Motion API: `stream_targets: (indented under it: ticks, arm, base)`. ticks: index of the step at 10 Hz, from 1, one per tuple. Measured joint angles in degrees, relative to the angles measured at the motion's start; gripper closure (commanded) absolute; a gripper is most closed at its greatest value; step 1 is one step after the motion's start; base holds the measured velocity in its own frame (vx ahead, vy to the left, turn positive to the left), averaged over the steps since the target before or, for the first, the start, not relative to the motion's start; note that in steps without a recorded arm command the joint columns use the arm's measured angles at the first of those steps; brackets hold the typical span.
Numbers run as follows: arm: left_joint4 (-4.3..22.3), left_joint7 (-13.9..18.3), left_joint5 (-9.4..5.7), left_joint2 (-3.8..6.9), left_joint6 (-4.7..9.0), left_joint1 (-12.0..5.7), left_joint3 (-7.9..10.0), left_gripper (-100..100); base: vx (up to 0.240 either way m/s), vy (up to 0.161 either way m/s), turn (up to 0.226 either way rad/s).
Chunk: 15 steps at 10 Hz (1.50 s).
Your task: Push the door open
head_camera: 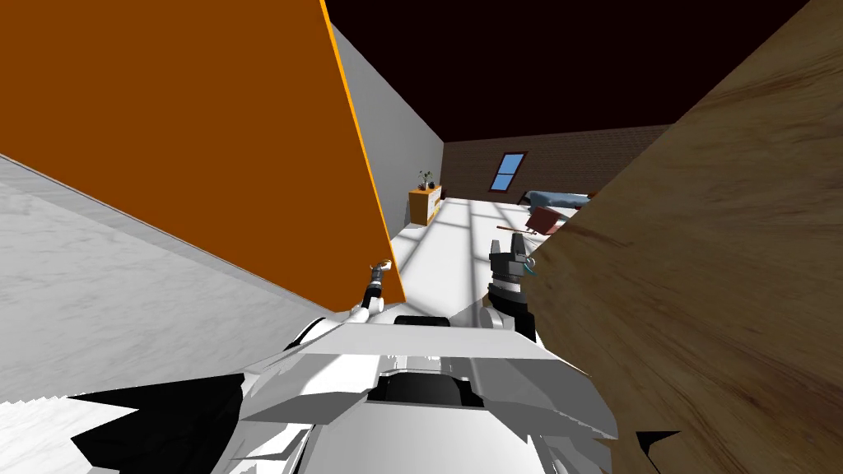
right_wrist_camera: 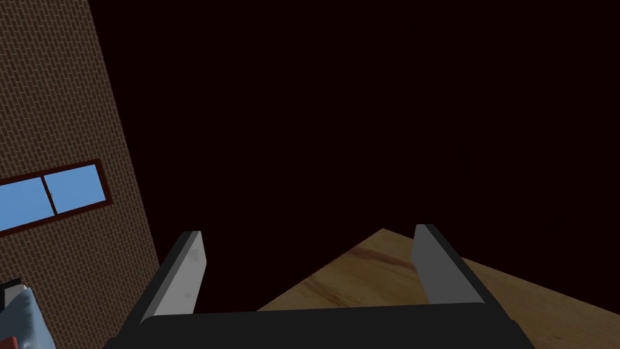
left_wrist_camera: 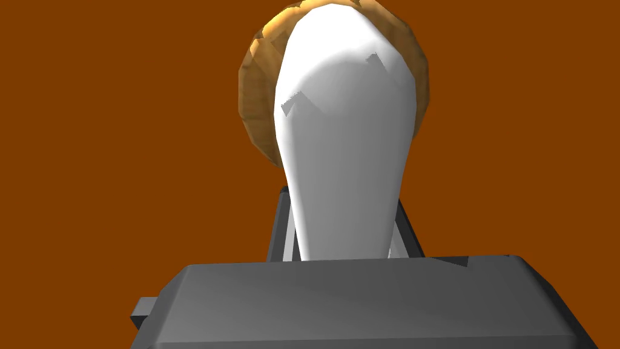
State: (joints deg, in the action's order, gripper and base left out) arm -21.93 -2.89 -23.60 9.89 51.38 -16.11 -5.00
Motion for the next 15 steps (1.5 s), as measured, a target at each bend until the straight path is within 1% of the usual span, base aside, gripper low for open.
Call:
stream_targets:
  ticks: [1, 2, 3, 4, 5, 6, 7, 8, 9, 10, 11, 12, 13, 14, 15]
  arm:
    - [-0.03, -0.23, -0.26, -0.01, -0.16, 0.07, 0.27, 100]
    - [1.47, 0.10, -0.48, 0.23, 0.45, -0.76, 0.49, 100]
    - [1.55, 0.20, -0.66, 0.44, 0.68, -0.92, 0.72, 100]
    - [0.01, -0.21, -0.78, 0.50, 0.18, -0.28, 0.92, 100]
    - [0.95, -0.40, -1.07, 0.35, 0.43, -0.52, 1.20, 100]
    - [-1.45, -1.18, -1.52, 0.28, -0.60, 1.01, 1.70, 100]
    - [-2.22, -1.58, -1.82, 0.46, -1.19, 1.49, 2.04, 100]
    - [-1.22, -1.36, -1.96, 0.75, -0.75, 0.82, 2.22, 100]
    - [-0.58, -1.28, -2.29, 0.90, -0.27, 0.57, 2.59, 100]
    - [-0.85, -1.74, -2.73, 0.73, -0.06, 1.08, 3.11, 100]
    - [0.47, -1.89, -3.15, 0.76, 0.44, 0.50, 3.57, 100]
    - [1.96, -1.72, -3.57, 1.05, 1.00, -0.26, 4.03, 100]
    - [-3.98, -3.23, -4.27, 1.15, -1.41, 2.79, 4.89, 100]
    - [-1.92, -3.02, -4.41, 1.44, -0.80, 1.21, 5.03, 100]
    - [1.37, -2.03, -4.34, 1.75, 1.01, -0.42, 4.96, 100]
  base:
    - [0.149, -0.032, 0.019]
    - [0.109, -0.032, 0.017]
    - [0.054, -0.007, 0.009]
    - [0.134, -0.007, 0.025]
    - [0.182, -0.024, 0.052]
    - [0.184, -0.037, 0.042]
    - [0.113, -0.024, 0.009]
    - [0.137, -0.031, 0.019]
    - [0.195, -0.032, 0.055]
    - [0.201, -0.036, 0.059]
    - [0.194, -0.050, 0.050]
    - [0.193, -0.041, 0.054]
    - [0.132, -0.017, 0.044]
    - [0.061, 0.006, -0.022]
    - [0.133, -0.025, 0.013]
